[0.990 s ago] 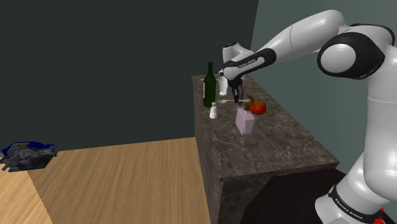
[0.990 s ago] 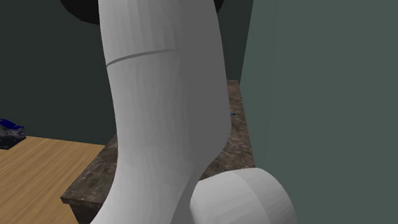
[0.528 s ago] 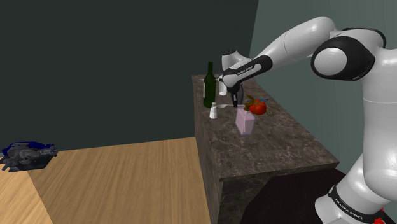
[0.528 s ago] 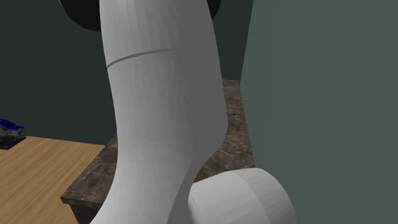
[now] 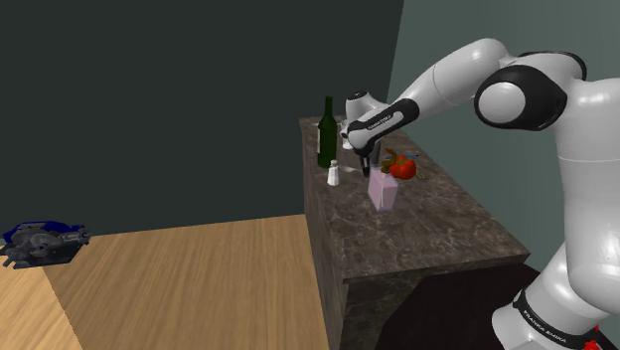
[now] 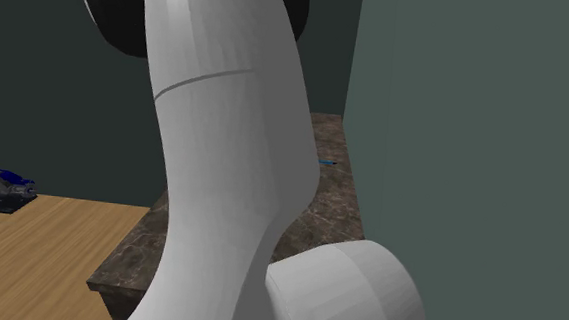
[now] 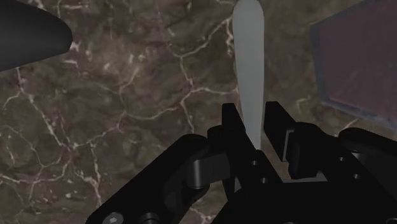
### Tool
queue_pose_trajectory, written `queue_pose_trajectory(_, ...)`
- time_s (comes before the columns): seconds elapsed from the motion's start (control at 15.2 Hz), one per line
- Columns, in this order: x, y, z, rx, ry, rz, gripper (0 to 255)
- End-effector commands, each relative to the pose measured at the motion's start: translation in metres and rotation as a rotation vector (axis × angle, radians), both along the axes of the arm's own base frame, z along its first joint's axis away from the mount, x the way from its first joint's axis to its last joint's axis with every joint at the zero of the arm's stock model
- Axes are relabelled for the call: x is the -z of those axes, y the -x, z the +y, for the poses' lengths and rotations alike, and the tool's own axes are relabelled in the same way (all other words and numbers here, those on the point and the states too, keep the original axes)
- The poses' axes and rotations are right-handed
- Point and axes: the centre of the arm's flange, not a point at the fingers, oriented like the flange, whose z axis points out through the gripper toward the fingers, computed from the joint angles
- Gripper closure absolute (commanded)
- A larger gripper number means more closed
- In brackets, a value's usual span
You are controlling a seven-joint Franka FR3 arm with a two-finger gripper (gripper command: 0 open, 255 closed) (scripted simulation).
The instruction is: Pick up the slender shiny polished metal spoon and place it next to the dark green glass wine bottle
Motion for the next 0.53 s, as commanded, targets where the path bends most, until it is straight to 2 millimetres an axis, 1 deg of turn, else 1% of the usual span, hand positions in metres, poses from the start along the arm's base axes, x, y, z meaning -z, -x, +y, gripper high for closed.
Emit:
queue_pose_trajectory(0.0, 0.010, 0.001, 0.000, 0.000, 0.000, 0.000, 255)
queue_pose_trajectory(0.33, 0.036, 0.001, 0.000, 0.000, 0.000, 0.000, 255)
queue_pose_trajectory(0.46, 0.036, 0.001, 0.000, 0.000, 0.000, 0.000, 255)
